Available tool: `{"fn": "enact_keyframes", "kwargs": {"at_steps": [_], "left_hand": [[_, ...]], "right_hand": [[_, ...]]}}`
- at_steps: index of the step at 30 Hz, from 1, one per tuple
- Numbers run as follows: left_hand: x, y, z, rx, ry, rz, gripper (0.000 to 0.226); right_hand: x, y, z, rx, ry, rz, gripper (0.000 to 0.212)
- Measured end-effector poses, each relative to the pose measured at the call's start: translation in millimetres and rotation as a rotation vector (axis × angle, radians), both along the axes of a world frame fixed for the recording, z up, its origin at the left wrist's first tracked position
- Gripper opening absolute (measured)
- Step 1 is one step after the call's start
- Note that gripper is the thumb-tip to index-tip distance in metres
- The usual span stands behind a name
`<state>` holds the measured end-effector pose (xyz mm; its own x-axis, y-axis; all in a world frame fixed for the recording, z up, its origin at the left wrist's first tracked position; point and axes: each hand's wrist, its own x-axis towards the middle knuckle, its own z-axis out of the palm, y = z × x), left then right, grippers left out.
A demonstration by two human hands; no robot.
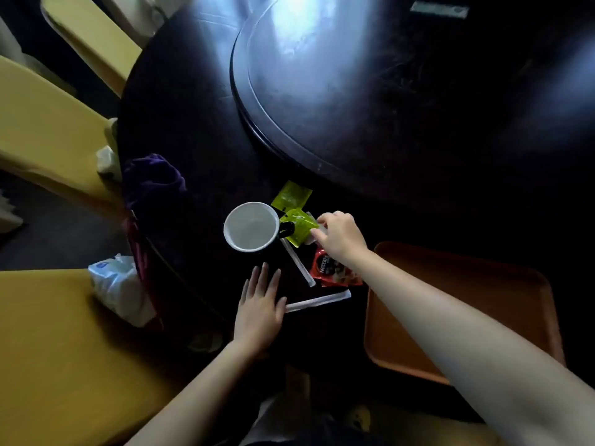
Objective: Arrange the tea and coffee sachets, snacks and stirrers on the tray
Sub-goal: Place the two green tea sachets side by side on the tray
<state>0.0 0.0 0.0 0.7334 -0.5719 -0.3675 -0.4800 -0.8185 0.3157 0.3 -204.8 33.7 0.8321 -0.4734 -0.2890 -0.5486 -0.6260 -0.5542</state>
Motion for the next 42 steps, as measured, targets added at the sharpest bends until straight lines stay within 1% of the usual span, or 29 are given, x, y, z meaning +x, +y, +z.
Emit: {"fn": "enact_keyframes", "kwargs": {"at_steps": [3,6,8,11,14,16,18,19,20,22,25,26,28,32,33,36,39,42], "left_hand": [[5,-1,0,0.02,-0.041,-0.024,0.06],[11,-4,4,0.022,-0.032,-0.033,0.059],[16,-4,6,0.044,-0.016,-0.04,0.058],[18,-8,17,0.045,0.032,-0.048,0.051],[28,-19,43,-0.099,0.066,-0.055,0.035],[41,-32,65,-0.239,0.029,-0.074,0.026],[64,-48,84,-0.372,-0.014,-0.027,0.021],[78,-58,89,-0.424,-0.032,0.014,0.02],[93,-68,90,-0.446,-0.057,0.045,0.02],[124,-92,83,-0.367,-0.092,0.068,0.025],[157,-128,63,-0.08,-0.051,0.001,0.034],[162,-138,57,0.0,-0.031,-0.022,0.032],[164,-150,49,0.086,-0.028,-0.065,0.028],[150,-163,40,0.167,-0.135,-0.165,0.036],[146,-165,38,0.191,-0.158,-0.197,0.035],[141,-169,36,0.241,-0.215,-0.279,0.021],[141,-170,39,0.234,-0.23,-0.303,0.022],[140,-168,48,0.162,-0.227,-0.26,0.021]], "right_hand": [[21,7,-7,-0.101,0.015,0.018,0.047],[32,13,-14,-0.144,0.051,0.03,0.045],[34,13,-17,-0.125,0.044,-0.002,0.043],[34,13,-20,-0.036,0.029,-0.082,0.041],[33,14,-22,0.005,0.007,-0.114,0.036],[30,13,-20,0.057,-0.019,-0.161,0.026],[24,9,-16,0.124,-0.043,-0.229,0.011],[21,6,-14,0.166,-0.059,-0.261,0.007],[18,4,-10,0.208,-0.08,-0.291,0.007],[12,-2,-3,0.281,-0.108,-0.328,0.008],[4,-10,5,0.349,-0.145,-0.357,0.011],[1,-12,7,0.359,-0.157,-0.376,0.013],[-6,-15,8,0.354,-0.173,-0.415,0.016],[-20,-17,7,0.355,-0.2,-0.489,0.016],[-23,-17,7,0.363,-0.21,-0.504,0.015],[-31,-15,10,0.422,-0.239,-0.529,0.01],[-41,-13,14,0.507,-0.271,-0.56,0.006],[-53,-14,18,0.554,-0.294,-0.594,0.005]]}}
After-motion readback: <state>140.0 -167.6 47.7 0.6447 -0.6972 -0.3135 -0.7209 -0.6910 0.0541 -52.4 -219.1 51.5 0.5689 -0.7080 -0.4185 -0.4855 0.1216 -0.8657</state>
